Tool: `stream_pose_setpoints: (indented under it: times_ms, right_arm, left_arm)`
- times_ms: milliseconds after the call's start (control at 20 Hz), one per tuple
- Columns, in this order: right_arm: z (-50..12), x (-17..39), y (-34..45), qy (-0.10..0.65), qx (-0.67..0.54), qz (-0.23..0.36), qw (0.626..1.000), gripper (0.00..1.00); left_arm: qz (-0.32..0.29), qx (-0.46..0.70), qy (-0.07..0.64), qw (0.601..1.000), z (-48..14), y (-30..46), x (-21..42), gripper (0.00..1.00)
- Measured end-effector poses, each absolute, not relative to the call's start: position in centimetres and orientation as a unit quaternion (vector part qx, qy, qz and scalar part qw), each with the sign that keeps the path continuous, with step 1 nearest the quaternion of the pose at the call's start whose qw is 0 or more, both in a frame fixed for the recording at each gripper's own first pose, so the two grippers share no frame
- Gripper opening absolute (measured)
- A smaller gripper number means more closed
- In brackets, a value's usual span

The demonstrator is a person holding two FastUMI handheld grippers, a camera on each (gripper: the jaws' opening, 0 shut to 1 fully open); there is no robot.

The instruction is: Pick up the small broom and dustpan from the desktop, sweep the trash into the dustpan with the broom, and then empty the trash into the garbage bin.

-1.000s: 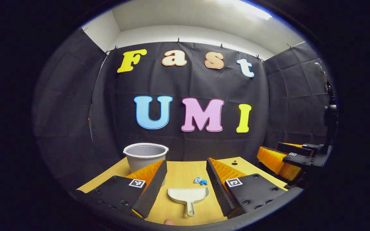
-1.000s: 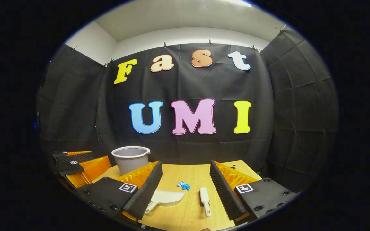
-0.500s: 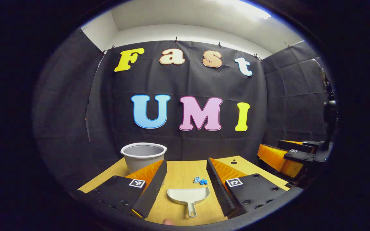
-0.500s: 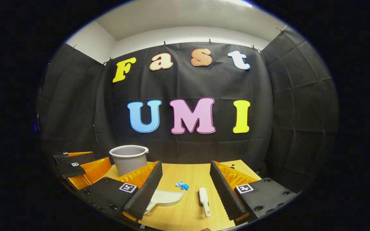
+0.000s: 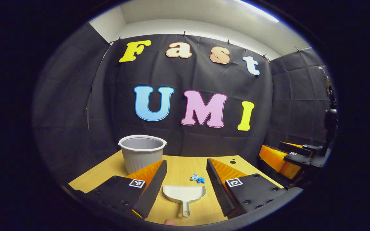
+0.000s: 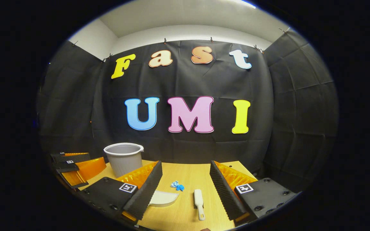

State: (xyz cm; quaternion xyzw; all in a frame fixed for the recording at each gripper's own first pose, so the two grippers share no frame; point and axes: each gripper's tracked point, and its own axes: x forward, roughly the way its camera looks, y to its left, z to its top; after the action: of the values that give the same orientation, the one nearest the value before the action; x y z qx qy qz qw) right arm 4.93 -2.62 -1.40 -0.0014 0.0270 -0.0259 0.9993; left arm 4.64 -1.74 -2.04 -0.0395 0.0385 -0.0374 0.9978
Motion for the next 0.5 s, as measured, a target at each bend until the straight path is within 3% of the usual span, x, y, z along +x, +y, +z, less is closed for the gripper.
stream_pose_setpoints:
  times_ms: [500]
  right_arm:
    - [-1.8, 8.9, -5.5, 0.039, 0.009, -0.014, 0.999, 0.96]
  left_arm:
    - [-0.034, -0.02, 0.064, 0.997, -2.7, -4.1, 8.2, 0.74]
